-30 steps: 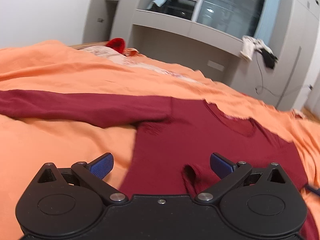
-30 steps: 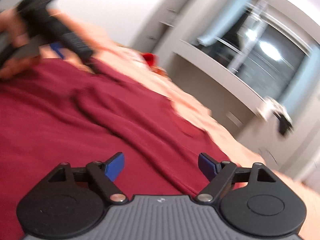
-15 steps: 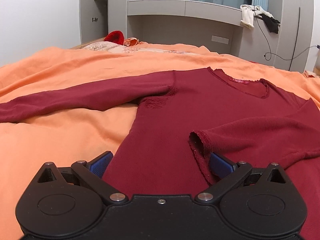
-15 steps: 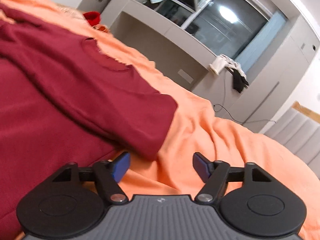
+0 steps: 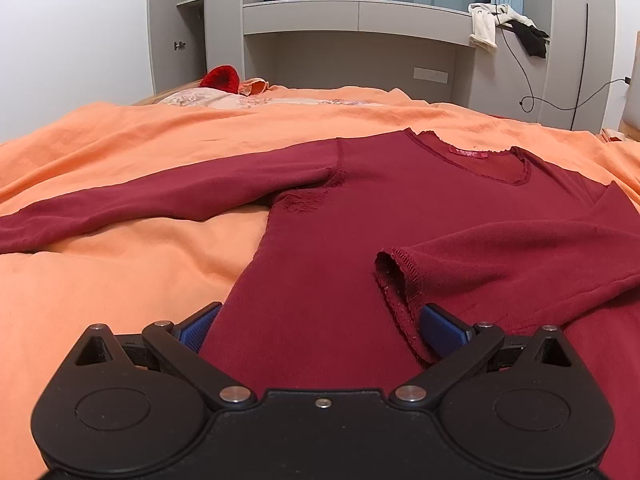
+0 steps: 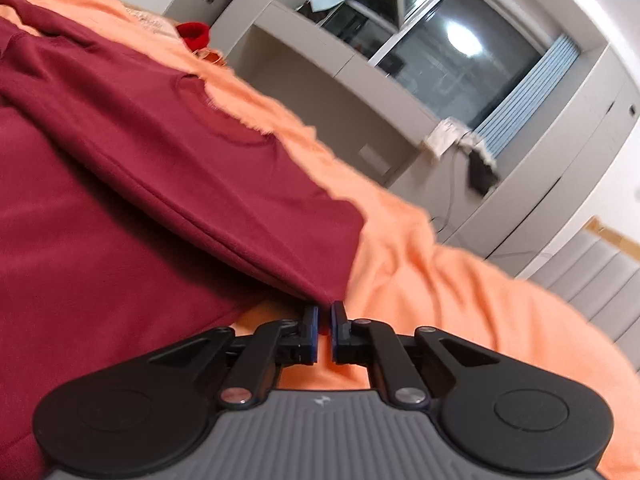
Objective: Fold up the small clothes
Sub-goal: 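Open the right tool to release the folded sleeve, then close the left tool on the cuff of the other sleeve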
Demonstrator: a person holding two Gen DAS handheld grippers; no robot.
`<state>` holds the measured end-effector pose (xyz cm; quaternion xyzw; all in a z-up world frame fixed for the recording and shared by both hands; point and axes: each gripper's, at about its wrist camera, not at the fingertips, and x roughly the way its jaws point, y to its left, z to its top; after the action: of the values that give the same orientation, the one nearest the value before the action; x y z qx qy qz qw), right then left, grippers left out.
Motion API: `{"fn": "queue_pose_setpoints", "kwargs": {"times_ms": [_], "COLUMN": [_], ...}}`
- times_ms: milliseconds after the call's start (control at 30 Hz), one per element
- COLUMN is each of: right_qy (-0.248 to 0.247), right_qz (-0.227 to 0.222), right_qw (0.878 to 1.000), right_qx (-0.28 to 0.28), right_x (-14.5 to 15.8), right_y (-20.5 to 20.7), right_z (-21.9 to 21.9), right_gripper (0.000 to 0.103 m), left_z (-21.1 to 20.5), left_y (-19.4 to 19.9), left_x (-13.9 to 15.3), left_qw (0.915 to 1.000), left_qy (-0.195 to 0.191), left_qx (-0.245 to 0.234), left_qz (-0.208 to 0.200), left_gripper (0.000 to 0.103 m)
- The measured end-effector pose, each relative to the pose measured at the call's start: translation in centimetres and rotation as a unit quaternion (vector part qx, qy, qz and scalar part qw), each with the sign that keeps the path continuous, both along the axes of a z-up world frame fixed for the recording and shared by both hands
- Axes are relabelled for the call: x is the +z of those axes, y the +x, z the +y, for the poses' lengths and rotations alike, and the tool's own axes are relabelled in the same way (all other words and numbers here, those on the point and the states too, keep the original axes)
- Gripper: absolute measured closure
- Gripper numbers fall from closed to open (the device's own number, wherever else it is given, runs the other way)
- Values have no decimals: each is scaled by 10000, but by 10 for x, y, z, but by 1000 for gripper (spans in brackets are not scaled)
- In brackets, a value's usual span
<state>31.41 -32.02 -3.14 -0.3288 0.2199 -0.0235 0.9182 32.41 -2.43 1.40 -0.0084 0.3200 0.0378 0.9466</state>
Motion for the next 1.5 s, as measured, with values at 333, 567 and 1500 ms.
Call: {"fn": "queue_pose_setpoints", "kwargs": {"times_ms": [333, 567, 1500], "right_qy": [-3, 754, 4328], "right_qz": [-52, -280, 317], "right_qw": [10000, 9967, 8897], "right_qx": [17, 142, 1419], "right_x": [7, 34, 54], "right_y": [-10, -32, -63], "right_z": [0, -4, -3], "right_gripper": [57, 23, 0], "left_z": [30, 100, 279], "left_y": [-14, -14, -19], "left_x": [22, 39, 12], "left_qw": [9972, 9836, 8982], "left_qy": [-437, -630, -3087], "left_qx": [324, 1447, 2765], "left_qz": [-522, -867, -1465], "left_gripper": [1, 1, 1]}}
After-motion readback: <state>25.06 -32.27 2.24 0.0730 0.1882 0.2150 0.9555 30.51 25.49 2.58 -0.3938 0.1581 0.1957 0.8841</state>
